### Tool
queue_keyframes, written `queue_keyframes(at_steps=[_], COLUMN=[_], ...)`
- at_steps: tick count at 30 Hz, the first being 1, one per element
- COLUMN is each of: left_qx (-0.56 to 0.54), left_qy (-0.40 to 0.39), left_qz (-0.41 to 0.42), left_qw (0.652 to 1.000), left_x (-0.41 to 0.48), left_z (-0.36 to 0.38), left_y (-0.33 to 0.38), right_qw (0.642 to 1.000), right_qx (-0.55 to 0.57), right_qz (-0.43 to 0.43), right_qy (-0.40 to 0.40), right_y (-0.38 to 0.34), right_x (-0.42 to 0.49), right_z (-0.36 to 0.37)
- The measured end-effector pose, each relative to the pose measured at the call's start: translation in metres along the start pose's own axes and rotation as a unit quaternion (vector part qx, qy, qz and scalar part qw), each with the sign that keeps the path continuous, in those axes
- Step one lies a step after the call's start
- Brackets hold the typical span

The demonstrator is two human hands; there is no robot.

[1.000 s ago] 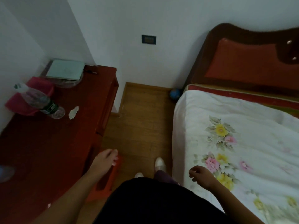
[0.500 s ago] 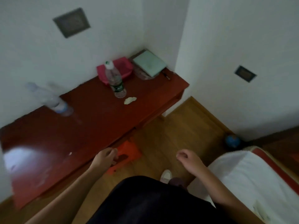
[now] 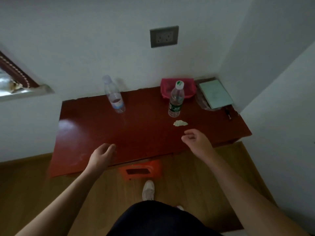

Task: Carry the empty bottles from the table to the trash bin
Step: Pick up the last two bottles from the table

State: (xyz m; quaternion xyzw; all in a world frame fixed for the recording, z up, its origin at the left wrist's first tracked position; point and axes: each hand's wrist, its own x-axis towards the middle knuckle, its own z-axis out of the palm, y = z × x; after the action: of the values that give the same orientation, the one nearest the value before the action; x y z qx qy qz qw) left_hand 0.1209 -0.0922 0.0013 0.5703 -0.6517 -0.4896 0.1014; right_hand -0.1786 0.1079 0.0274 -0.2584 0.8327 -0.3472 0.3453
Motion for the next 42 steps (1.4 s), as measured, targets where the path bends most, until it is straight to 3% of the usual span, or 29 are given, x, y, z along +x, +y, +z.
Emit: queue_keyframes(at_steps=[9, 19, 27, 34, 42], left_qx=[-0.029, -0.04, -0.021, -0.044, -0.108], left_qy=[0.097, 0.066, 0.083, 0.11, 0.197], left_qz=[0.022, 0.074, 0.104, 0.106, 0.054], left_qw=[0.995, 0.994, 0.991, 0.987, 0.973], left_x=[0.101, 0.199, 0.204, 0.161, 0.073], left_z=[-0.029, -0.022, -0.012, -0.014, -0.024], left_y=[0.065, 0.102, 0.105, 0.107, 0.081], right_qw=[0.995, 0.981, 0.982, 0.985, 0.985], right_qx=[0.01, 0.028, 0.03, 0.016, 0.024], right_qz=[-0.016, 0.013, 0.019, -0.033, -0.165], right_qy=[0.097, 0.191, 0.186, 0.168, 0.046], right_y=[-0.073, -0.087, -0.085, -0.082, -0.11], right_x=[0.096, 0.143, 0.142, 0.132, 0.126], right_z=[-0.004, 0.013, 0.012, 0.012, 0.013])
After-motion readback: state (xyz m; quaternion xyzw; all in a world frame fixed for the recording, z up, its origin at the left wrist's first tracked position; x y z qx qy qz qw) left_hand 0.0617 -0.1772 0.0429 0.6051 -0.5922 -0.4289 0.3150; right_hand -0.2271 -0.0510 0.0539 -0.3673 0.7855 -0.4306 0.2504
